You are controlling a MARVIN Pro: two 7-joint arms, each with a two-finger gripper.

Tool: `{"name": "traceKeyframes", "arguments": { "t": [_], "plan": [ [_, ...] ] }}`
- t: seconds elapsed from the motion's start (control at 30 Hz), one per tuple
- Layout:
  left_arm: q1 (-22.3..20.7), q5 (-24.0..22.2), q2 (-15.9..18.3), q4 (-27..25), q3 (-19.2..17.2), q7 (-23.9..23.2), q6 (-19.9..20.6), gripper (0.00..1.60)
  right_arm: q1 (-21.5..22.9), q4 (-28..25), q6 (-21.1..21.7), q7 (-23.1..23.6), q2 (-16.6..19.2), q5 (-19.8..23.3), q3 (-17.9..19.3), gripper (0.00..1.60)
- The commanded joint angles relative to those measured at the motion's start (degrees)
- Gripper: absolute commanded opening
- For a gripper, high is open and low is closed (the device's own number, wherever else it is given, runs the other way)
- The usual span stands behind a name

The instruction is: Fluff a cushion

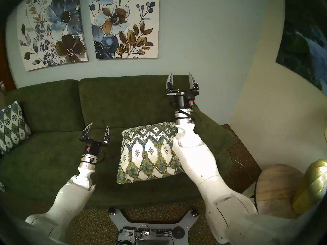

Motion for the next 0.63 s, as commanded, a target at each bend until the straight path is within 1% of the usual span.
{"name": "traceKeyframes", "arguments": {
  "t": [0.0,0.23,0.33,0.37,0.43,0.53,0.57,0.6],
  "plan": [
    [2.6,0.2,1.7,-6.1,-0.8,0.6,-0.3,1.6,-3.8,-2.5,0.5,-0.7,4.4,-0.1,2.7,1.6],
    [5.6,0.0,3.9,-12.9,-3.2,2.0,-0.3,1.6,-6.9,-4.7,0.8,-1.3,7.4,0.0,5.3,1.6],
    [6.4,-0.3,4.8,-14.9,-4.6,2.7,-0.3,1.6,-8.8,-5.9,0.8,-1.5,8.2,0.0,5.9,1.6],
    [6.4,-0.3,4.8,-14.9,-4.6,2.7,-0.3,1.6,-8.8,-5.9,0.8,-1.5,8.2,0.0,5.9,1.6],
    [8.1,-0.5,5.5,-18.2,-6.0,3.5,-0.3,1.6,-10.4,-7.8,1.1,-1.6,9.1,0.1,6.6,1.6],
    [9.1,-0.5,5.8,-19.4,-6.7,3.8,-0.3,1.6,-11.5,-9.1,1.4,-1.7,9.6,0.1,6.9,1.6],
    [10.5,-0.7,6.1,-21.5,-7.3,4.1,-0.3,1.6,-12.6,-10.5,1.8,-1.7,10.1,0.2,7.2,1.6],
    [11.0,-0.7,6.2,-21.9,-7.6,4.3,-0.3,1.6,-13.1,-11.2,1.9,-1.7,10.3,0.2,7.3,1.6]
  ]
}}
